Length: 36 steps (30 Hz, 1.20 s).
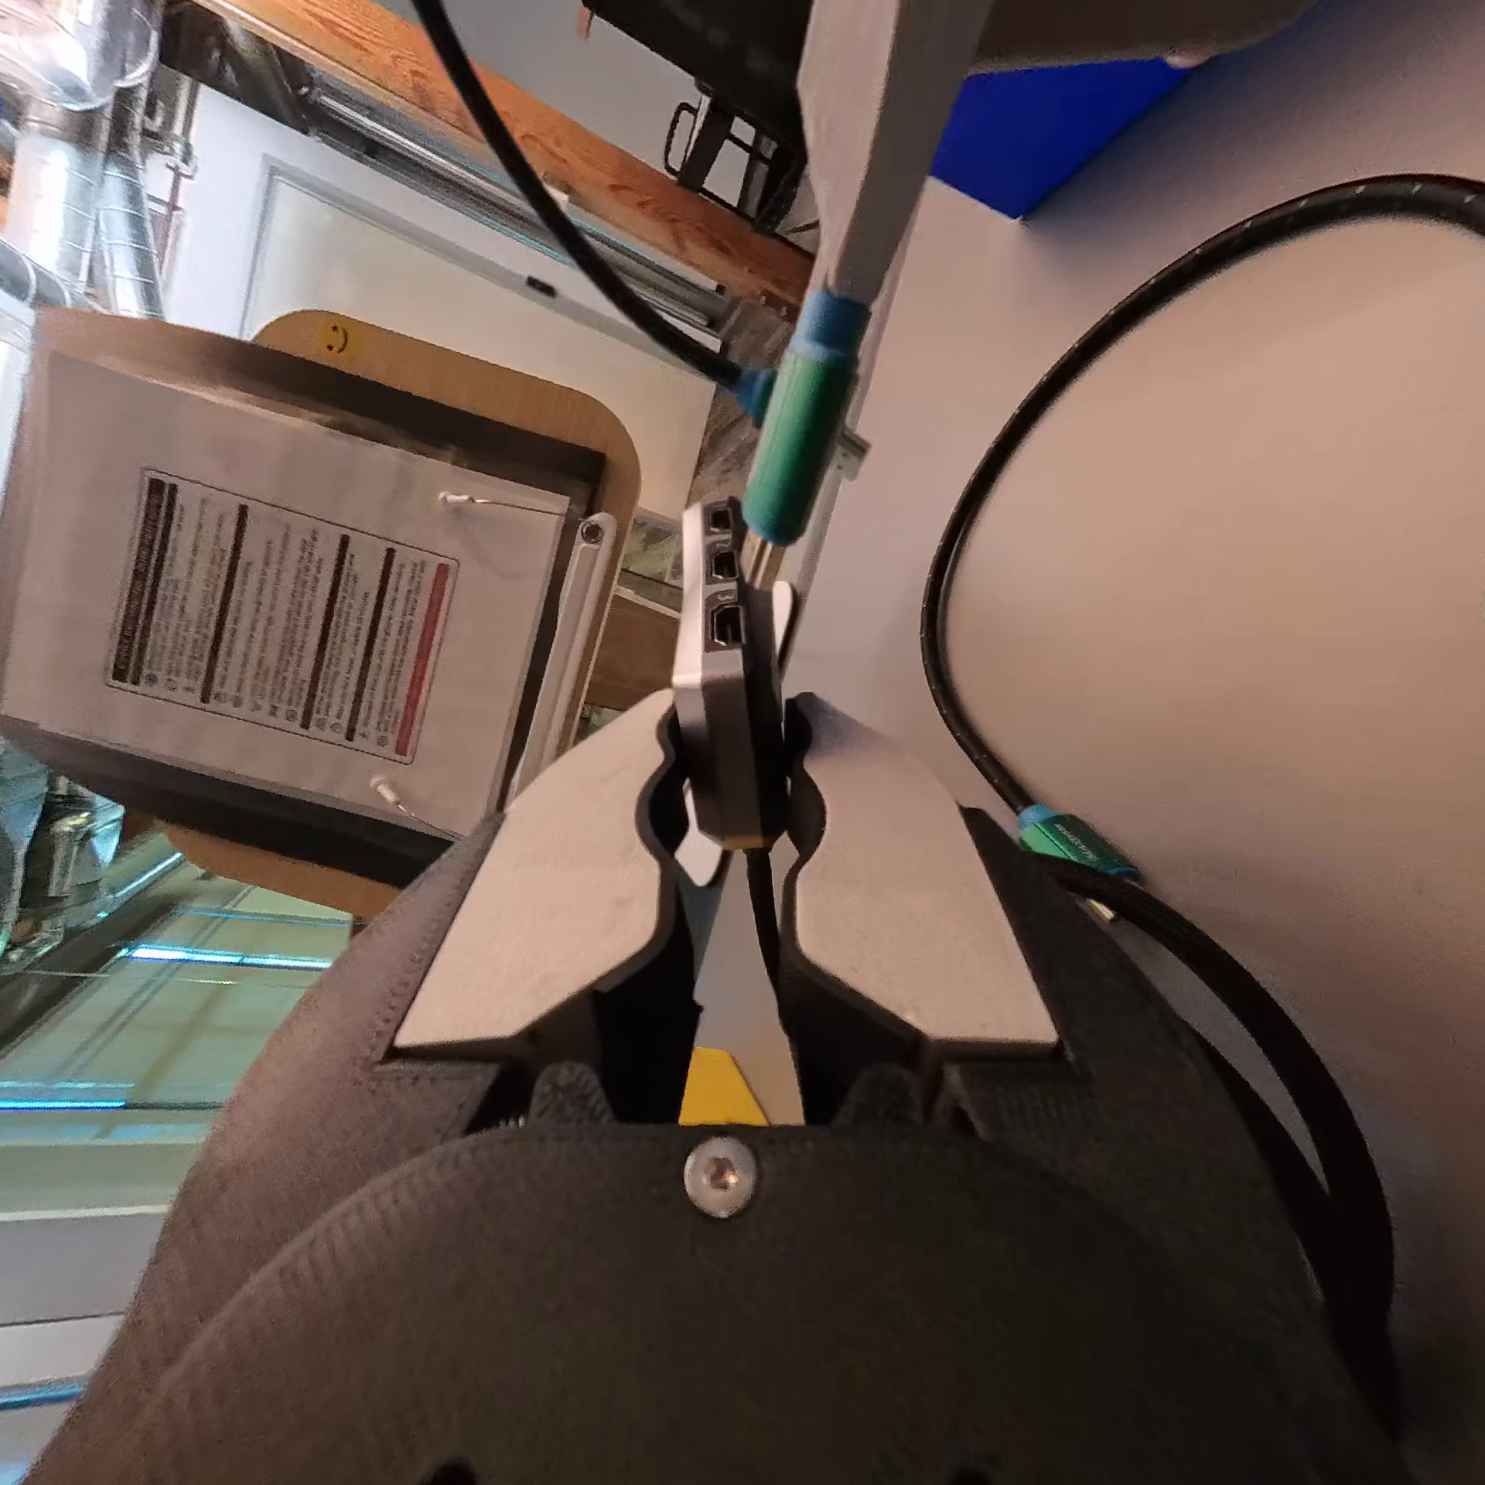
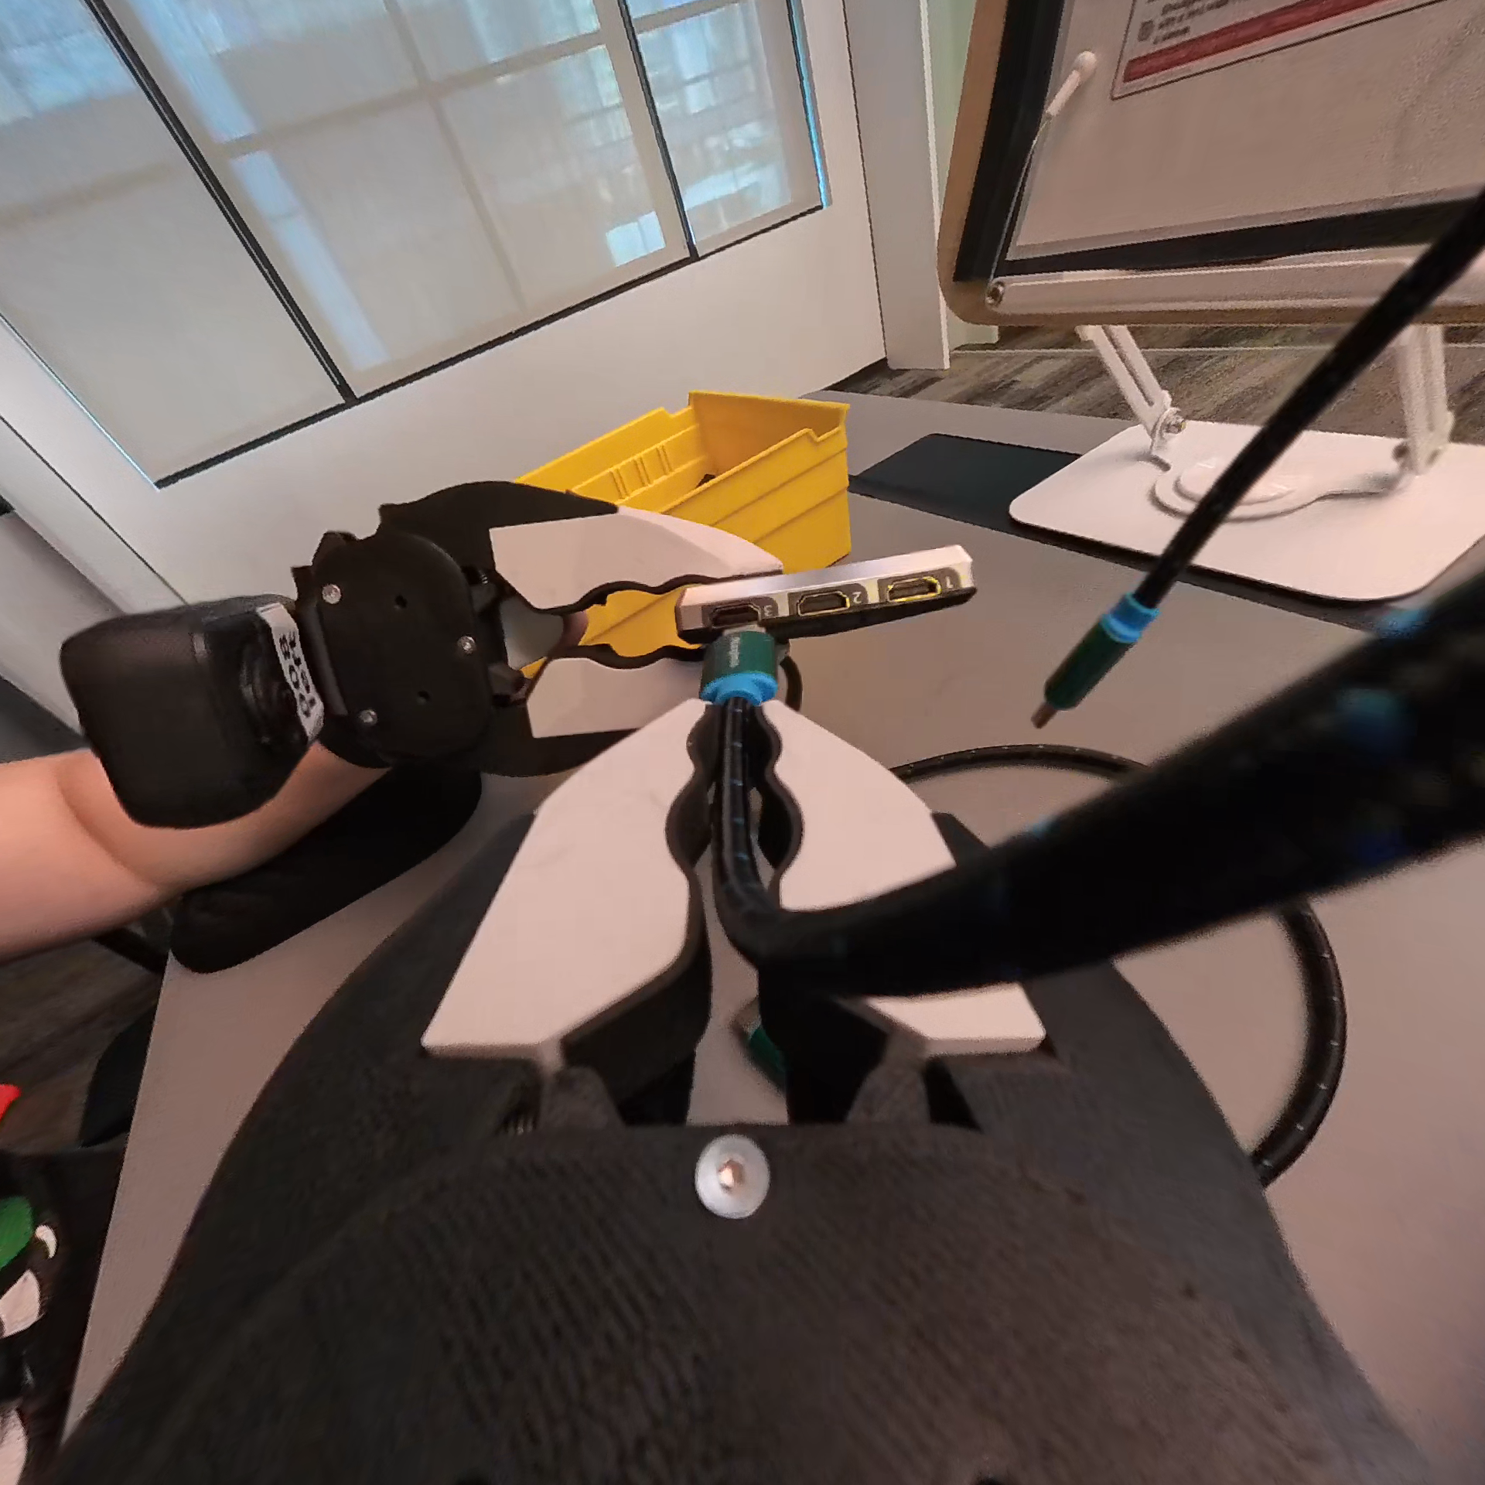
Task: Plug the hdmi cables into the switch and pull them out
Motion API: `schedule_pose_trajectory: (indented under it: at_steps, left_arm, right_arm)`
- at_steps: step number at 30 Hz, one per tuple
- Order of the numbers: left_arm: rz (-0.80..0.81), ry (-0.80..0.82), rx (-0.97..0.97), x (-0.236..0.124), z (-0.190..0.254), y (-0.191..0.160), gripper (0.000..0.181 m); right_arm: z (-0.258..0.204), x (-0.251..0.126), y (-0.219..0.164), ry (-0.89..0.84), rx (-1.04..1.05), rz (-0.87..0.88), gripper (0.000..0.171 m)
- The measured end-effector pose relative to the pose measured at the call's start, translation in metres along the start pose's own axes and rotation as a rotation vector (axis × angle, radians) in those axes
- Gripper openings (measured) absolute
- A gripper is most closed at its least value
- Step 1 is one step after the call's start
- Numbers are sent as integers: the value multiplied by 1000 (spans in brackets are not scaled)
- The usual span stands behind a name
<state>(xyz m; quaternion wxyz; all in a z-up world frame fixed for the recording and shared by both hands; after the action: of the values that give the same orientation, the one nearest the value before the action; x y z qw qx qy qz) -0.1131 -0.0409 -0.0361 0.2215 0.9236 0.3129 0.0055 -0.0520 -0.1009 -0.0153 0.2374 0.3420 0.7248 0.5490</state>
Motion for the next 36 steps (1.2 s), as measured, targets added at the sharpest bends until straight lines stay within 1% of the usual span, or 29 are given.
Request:
schedule_pose_trajectory:
  at_steps: [1,14,20,23,25,27,30,34,36]
  left_arm:
    - [-1,1,7,1,1,1,20]
    - [0,4,61,2,6,6,20]
    - [-52,14,176,3,10,4,20]
    - [-78,19,225,4,12,5,19]
    - [-46,30,223,3,12,9,19]
    - [-53,23,217,1,12,9,20]
    - [-84,-3,210,2,14,5,19]
    - [-98,5,201,-1,12,6,17]
    - [-107,9,211,0,14,4,17]
  right_arm:
    - [0,0,0,-1,1,1,6]
    - [0,1,-3,-7,-32,-23,6]
    - [2,0,-9,-35,54,-73,6]
    - [3,0,-11,-48,57,-71,6]
    - [2,0,-11,-18,98,-68,6]
    - [3,1,-12,-16,108,-62,6]
    - [1,4,-16,-34,55,-82,6]
    - [-2,6,-16,-37,60,-66,6]
    - [-2,6,-18,-54,31,-71,6]
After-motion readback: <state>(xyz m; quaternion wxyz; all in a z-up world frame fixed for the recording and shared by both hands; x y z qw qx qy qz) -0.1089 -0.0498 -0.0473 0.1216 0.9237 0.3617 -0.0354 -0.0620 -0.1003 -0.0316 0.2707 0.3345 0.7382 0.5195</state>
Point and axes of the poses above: each gripper's, where its closed fingertips meet, x out along the fingers, y out of its top, z = x × y across the jaws, the point moved 2 cm from there along -x, back along the fingers, and after that the axes turned 10 degrees about z, right-handed, at the moved point
